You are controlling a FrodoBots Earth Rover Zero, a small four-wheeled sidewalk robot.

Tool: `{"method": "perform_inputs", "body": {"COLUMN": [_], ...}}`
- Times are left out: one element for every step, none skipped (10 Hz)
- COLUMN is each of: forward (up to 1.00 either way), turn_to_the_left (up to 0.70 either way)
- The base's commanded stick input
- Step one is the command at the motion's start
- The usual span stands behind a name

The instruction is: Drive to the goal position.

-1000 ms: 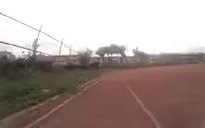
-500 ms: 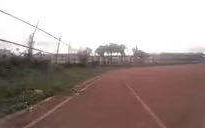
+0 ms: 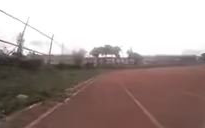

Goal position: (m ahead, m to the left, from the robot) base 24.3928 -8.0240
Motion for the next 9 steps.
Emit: {"method": "perform_inputs", "body": {"forward": [0.85,0.85,0.85,0.85,0.85,0.85,0.85,0.85,0.85], "turn_to_the_left": [0.0,0.0,0.0,-0.05,-0.27,-0.1,0.0,0.0,0.0]}}
